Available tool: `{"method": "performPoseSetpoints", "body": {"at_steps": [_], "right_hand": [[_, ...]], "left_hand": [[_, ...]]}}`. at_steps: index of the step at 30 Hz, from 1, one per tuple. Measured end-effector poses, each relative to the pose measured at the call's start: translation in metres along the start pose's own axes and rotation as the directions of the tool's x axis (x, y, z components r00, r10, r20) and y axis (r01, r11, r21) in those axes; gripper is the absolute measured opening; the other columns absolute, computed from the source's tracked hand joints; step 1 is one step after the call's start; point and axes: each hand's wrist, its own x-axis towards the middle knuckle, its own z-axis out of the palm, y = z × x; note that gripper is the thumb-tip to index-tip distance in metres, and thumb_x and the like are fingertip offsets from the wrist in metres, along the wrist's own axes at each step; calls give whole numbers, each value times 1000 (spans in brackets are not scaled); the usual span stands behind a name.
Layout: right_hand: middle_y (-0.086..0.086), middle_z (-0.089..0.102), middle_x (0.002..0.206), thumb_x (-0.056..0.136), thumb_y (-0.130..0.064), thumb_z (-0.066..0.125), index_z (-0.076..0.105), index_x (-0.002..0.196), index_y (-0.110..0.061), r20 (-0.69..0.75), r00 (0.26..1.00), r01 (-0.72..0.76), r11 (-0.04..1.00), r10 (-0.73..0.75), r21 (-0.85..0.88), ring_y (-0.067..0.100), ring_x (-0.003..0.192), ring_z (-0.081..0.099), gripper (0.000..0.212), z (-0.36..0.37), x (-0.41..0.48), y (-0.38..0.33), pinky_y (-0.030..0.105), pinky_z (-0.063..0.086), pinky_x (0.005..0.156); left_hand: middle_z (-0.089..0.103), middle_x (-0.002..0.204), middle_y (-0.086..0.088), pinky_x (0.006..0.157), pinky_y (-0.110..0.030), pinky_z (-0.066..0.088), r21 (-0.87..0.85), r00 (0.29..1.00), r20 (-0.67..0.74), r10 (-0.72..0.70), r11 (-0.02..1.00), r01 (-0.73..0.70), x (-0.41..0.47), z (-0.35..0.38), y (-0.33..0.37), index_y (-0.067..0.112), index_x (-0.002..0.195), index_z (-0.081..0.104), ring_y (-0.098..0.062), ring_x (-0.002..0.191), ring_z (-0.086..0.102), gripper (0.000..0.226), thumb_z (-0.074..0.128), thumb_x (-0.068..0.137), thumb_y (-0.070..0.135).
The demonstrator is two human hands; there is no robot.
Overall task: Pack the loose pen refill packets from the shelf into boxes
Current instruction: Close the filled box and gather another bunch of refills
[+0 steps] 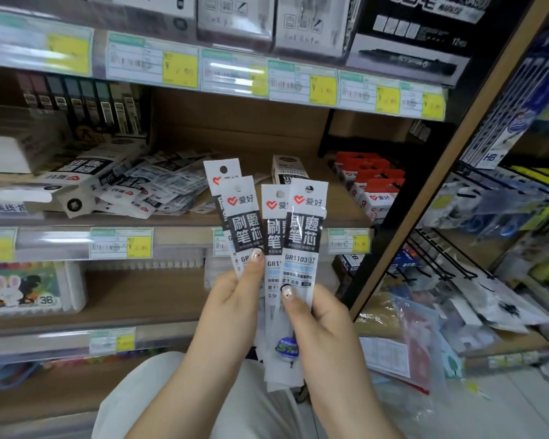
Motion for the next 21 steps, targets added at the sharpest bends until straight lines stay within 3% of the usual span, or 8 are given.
{"method": "performPoseSetpoints", "body": {"at_steps": [2, 6, 9, 11, 16, 19, 21], "right_hand": [[-7, 74, 94, 87, -31, 55, 68, 93, -38, 1, 1000, 5, 1000, -5, -17, 11, 93, 68, 16, 0, -2, 0, 47, 53, 88], [-11, 74, 92, 94, -15, 54, 70, 90, -43, -15, 1000, 13, 999, -13, -31, 6, 89, 68, 32, 0, -3, -2, 30, 54, 81], [-9, 75, 92, 87, -28, 56, 71, 92, -38, -29, 1000, 9, 1000, -9, 4, 7, 88, 69, 18, -1, -1, -3, 29, 54, 79], [-7, 75, 93, 82, -35, 56, 71, 93, -34, -19, 1000, -15, 999, 16, 49, 10, 91, 69, 19, -3, 0, -3, 33, 54, 82], [3, 76, 90, 76, -38, 58, 74, 88, -28, 61, 992, -119, 957, 107, 264, 14, 86, 71, 22, -8, 0, -5, 29, 56, 74], [6, 75, 92, 69, -37, 59, 75, 88, -25, 147, 979, -185, 917, 141, 354, 18, 86, 71, 28, -12, 1, -6, 38, 57, 80], [6, 75, 88, 68, -37, 60, 75, 87, -24, 164, 975, -195, 923, 147, 331, 18, 81, 71, 27, -12, 0, -6, 35, 57, 74]], "left_hand": [[64, 68, 37, 52, 2, 40, 55, 1000, -5, 7, 998, -7, -4, 2, 3, 60, 65, 65, 20, 69, 60, 47, 38, 96, 36], [64, 79, 40, 62, 4, 40, 58, 998, 20, 55, 997, -56, -8, 9, 3, 65, 73, 63, 21, 82, 58, 41, 37, 94, 41], [72, 92, 23, 72, -6, 46, 18, 991, 101, 90, 996, -93, -6, 9, 0, 52, 88, 69, 6, 90, 65, 19, 53, 89, 43], [75, 92, 11, 71, -13, 50, -37, 992, 104, 64, 997, -61, -4, 8, -2, 41, 90, 73, -5, 89, 69, 14, 60, 86, 38], [75, 97, -2, 74, -26, 52, -206, 991, 115, -69, 974, 91, -5, 5, -5, 27, 96, 74, -18, 93, 70, 31, 59, 76, 45], [75, 95, -3, 74, -28, 53, -213, 988, 113, -105, 969, 128, -2, 4, -6, 27, 93, 75, -18, 91, 71, 35, 60, 73, 51], [75, 94, -1, 77, -33, 51, -186, 987, 111, -115, 973, 134, 0, 4, -7, 30, 92, 75, -17, 91, 71, 34, 58, 73, 52]]}}
